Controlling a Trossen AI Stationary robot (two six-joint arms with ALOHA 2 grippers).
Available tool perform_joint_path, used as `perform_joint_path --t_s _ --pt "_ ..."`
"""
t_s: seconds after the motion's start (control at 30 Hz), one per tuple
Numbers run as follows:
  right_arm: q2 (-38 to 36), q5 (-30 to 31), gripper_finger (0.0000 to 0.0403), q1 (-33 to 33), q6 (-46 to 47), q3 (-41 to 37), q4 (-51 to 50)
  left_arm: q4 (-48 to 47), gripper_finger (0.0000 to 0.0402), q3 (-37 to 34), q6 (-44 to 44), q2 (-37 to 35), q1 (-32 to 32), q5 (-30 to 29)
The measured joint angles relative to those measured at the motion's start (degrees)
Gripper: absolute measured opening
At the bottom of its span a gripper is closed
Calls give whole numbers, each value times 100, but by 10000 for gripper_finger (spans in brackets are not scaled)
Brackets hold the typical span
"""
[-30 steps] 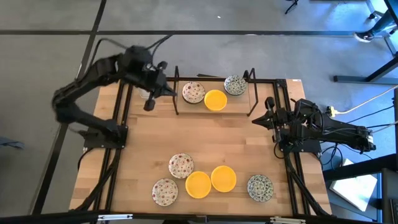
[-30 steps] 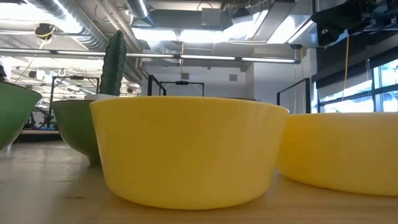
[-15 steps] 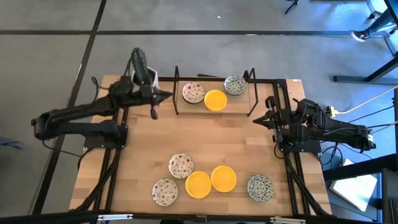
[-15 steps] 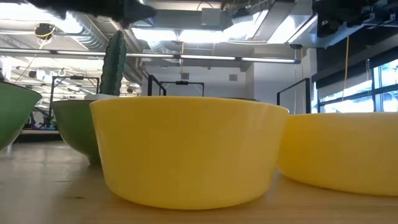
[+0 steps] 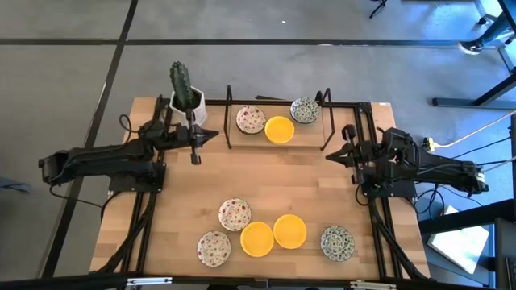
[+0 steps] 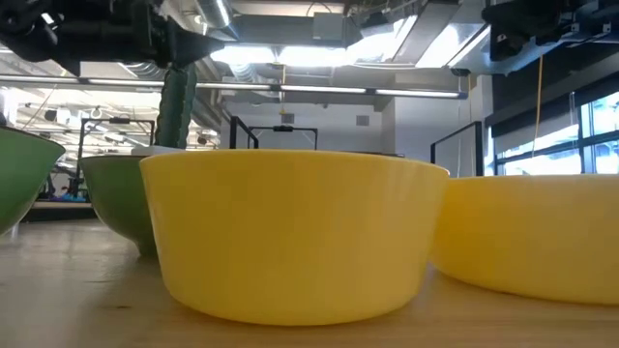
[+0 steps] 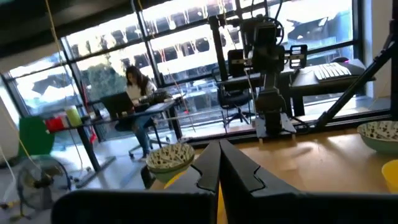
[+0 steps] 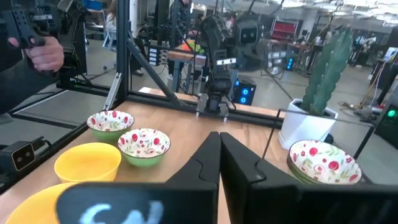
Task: Pick & Place Mini bowls
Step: Stack the yellow bowl on top of the yellow bowl on the shelf
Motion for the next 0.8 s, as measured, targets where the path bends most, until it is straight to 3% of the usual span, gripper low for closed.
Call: perform_joint_path --t_s 0.27,0.5,0.8 --pt "546 -2 10 2 -11 1 325 -152 3 -86 196 -561 6 307" --pt "1081 -135 10 40 29 -2 530 -517 3 -86 148 -623 3 343" --pt "984 -249 10 356 27 -2 997 -767 3 -87 326 -619 3 341"
